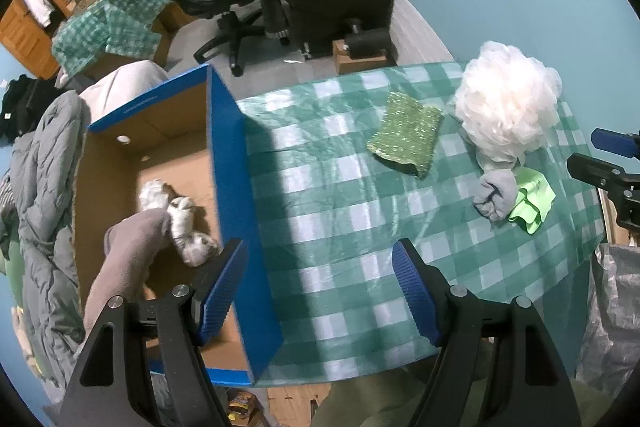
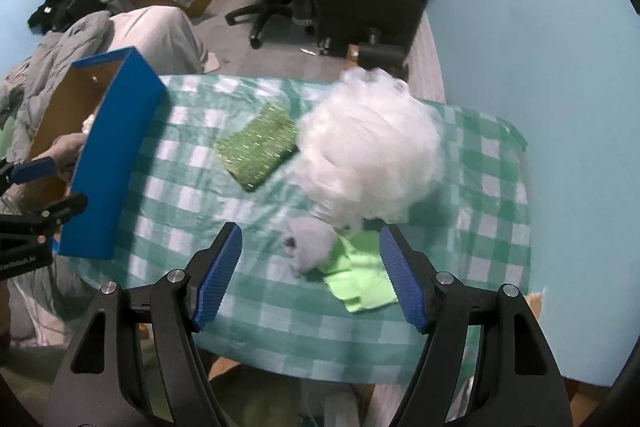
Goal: Organize soft objects
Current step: 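Withdraw both tools from the box toward the grey sock and green cloth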
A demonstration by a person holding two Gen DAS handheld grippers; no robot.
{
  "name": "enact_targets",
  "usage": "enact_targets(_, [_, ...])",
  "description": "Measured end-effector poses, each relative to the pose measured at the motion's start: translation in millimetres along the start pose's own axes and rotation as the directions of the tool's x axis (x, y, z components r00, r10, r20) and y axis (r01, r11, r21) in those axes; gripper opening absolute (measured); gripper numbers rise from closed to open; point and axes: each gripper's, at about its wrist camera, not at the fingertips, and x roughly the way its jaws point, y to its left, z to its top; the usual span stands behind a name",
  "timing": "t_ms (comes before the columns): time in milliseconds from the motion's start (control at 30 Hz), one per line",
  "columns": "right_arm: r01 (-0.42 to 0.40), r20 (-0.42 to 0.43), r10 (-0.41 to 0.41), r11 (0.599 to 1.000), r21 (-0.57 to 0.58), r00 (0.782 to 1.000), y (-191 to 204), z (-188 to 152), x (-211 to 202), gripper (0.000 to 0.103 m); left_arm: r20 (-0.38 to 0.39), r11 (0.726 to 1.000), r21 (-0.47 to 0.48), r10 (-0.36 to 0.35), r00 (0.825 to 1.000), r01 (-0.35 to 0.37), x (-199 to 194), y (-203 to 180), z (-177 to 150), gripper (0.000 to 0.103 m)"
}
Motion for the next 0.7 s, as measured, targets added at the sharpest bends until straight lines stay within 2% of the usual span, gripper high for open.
enact_targets(400, [0.004, -0.037, -0.002, 0.998, 0.055, 0.999, -51.3, -28.5, 22.6, 0.072, -0.077, 0.998, 0.043, -0.043, 0.996, 0.047, 35.4, -42.8, 10.3, 0.076])
enact_targets(700, [-0.030, -0.085, 0.033, 0.999, 0.043, 0.996, -66.1, -45.4, 60.7, 0.072, -0.107, 0.992, 0.102, -0.062, 0.992, 0.073, 63.2, -80.1, 10.6, 0.077])
